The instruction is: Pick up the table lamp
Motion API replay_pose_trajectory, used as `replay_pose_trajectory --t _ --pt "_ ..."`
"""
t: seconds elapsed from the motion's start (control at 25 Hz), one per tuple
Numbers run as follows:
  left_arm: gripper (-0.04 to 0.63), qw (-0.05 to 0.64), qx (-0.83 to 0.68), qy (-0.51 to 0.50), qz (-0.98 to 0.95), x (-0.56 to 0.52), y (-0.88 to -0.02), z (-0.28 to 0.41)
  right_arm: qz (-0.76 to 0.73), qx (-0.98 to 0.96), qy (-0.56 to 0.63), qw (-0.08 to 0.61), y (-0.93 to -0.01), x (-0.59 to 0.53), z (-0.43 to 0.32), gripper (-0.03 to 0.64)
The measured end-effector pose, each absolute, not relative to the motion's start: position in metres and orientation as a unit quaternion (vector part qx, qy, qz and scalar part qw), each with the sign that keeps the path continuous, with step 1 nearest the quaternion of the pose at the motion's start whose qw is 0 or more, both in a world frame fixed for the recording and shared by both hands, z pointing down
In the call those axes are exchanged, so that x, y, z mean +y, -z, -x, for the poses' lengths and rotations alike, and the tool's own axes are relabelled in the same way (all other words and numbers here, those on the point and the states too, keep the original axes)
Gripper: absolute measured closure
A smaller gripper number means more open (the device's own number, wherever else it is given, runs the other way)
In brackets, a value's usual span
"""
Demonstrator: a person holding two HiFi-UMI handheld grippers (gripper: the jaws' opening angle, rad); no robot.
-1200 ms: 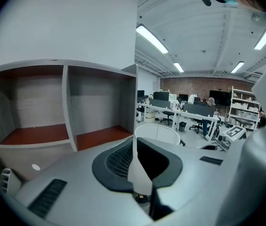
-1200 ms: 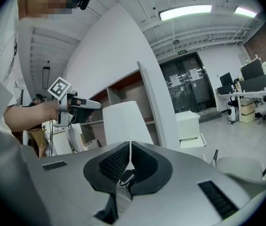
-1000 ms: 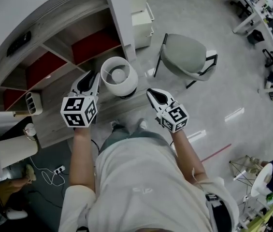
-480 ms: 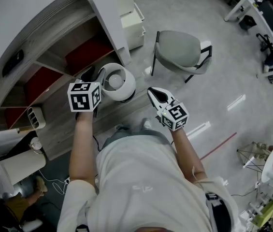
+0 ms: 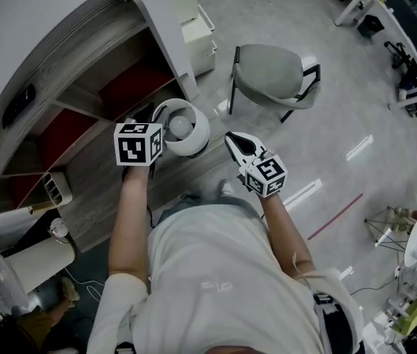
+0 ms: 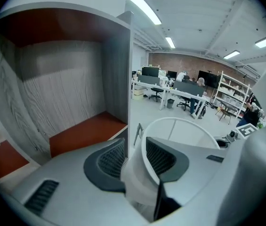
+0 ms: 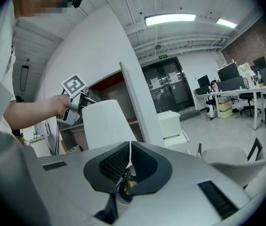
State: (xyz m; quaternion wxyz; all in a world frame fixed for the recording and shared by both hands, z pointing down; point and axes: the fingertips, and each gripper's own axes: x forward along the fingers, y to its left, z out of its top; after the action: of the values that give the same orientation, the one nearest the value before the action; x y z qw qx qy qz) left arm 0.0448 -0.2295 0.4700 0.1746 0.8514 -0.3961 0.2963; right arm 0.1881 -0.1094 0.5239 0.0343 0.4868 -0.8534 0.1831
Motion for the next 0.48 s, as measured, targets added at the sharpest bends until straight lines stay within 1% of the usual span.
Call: replay_pose_trajectory --t 0.12,0.2,0.48 --pt "0.486 0.192 -0.391 -0.284 -0.854 -0.228 -0.470 -0.038 -0.488 -0.853 -0.184 0.036 -0.526 -0.111 -0.183 0.588" --pt "0.531 0.194 -0.393 -0.281 -0.854 -0.227 -0.470 -0.028 -0.486 -0.853 -0.184 0.038 -0.526 -0.112 -0.177 0.588" --pt "0.557 0.176 -0.408 -0.288 -0.848 -0.224 -0.473 0.018 -0.471 -0.861 -0.187 0.048 -0.535 -0.118 -0.146 0.588"
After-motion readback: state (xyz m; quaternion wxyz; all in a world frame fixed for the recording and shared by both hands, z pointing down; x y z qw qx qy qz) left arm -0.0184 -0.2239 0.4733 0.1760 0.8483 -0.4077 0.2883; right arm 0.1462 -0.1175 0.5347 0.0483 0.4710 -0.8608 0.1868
